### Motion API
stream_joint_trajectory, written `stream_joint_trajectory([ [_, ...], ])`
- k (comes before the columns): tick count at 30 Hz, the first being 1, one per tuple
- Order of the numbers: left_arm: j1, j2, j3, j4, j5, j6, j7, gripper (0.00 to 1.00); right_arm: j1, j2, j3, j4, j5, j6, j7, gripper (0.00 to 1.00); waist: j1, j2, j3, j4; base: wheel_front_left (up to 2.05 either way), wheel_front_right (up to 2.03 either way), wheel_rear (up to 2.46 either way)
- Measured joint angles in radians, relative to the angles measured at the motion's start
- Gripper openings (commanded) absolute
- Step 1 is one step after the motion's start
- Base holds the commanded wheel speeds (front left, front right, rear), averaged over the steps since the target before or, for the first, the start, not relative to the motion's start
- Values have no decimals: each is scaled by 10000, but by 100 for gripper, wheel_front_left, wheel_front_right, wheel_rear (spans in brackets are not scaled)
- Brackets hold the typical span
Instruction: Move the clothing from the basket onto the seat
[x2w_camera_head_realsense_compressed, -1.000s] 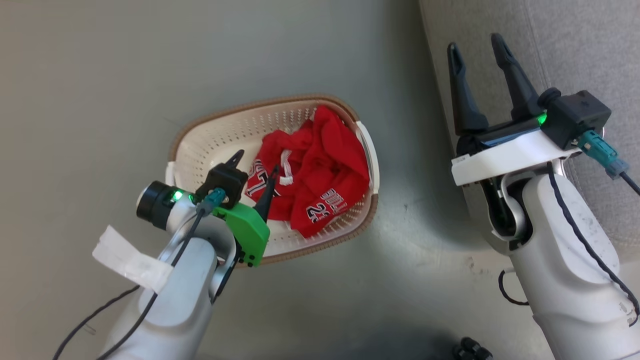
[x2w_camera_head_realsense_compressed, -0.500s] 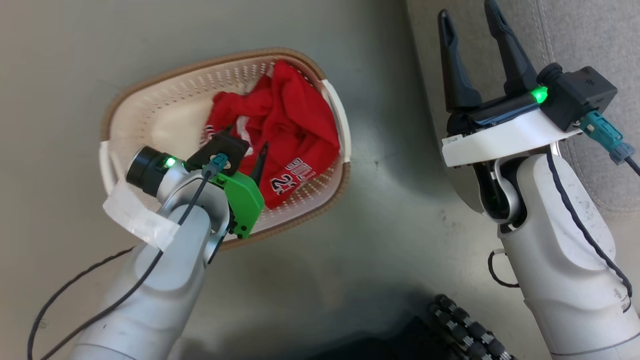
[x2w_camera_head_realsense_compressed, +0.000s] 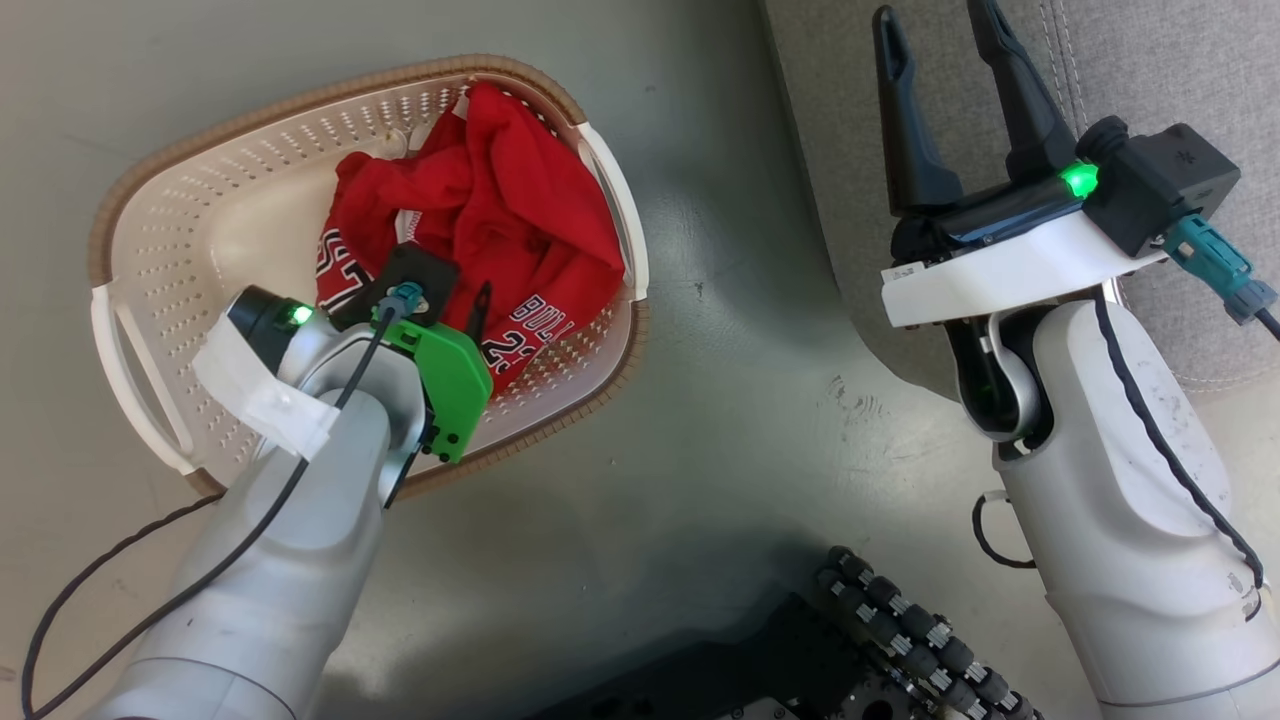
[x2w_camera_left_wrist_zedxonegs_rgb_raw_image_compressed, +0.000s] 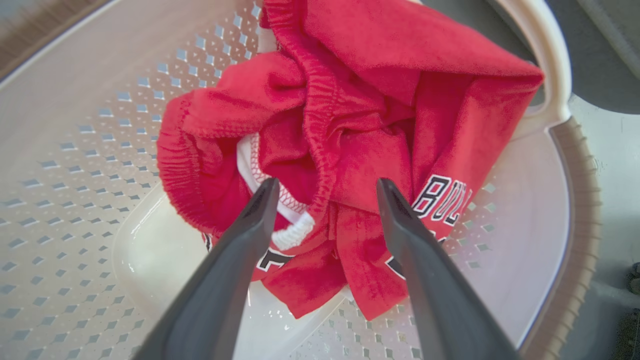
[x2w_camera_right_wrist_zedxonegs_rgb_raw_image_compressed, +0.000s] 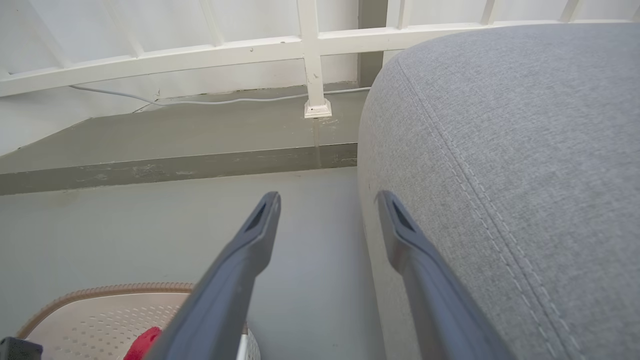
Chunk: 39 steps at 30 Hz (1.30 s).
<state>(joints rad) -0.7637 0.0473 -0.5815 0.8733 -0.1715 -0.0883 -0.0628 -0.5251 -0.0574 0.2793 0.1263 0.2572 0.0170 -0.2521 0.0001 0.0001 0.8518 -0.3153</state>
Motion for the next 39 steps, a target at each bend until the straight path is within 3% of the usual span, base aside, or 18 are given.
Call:
stream_joint_trajectory([
  [7, -258, 0, 123, 754, -2, 222, 198, 100, -4, 17, 54, -234, 6, 50, -27, 100, 0, 0, 89, -62, 0, 0, 0],
  [8, -302, -2, 153, 878, -2, 261, 251, 45, -4, 17, 58, -242, 6, 50, -27, 100, 0, 0, 96, -68, 0, 0, 0],
  [9, -335, -2, 165, 947, 2, 345, 284, 9, -4, 17, 59, -247, 6, 61, -27, 100, -1, 0, 101, -73, 0, 0, 0],
  [10, -380, 0, 161, 1022, 2, 370, 320, 0, -4, 17, 63, -251, 6, 82, -27, 100, -1, 0, 105, -78, 0, 0, 0],
  [29, -766, -19, -144, 1829, -27, 230, 255, 0, -4, 21, -92, -190, 13, 81, -27, 100, -1, 0, -172, 112, 0, 0, 0],
  [39, -666, -38, -640, 849, -1141, -140, -688, 0, 12, 6, -230, 399, -313, 184, -27, 100, -1, 0, -978, 695, 0, 0, 0],
])
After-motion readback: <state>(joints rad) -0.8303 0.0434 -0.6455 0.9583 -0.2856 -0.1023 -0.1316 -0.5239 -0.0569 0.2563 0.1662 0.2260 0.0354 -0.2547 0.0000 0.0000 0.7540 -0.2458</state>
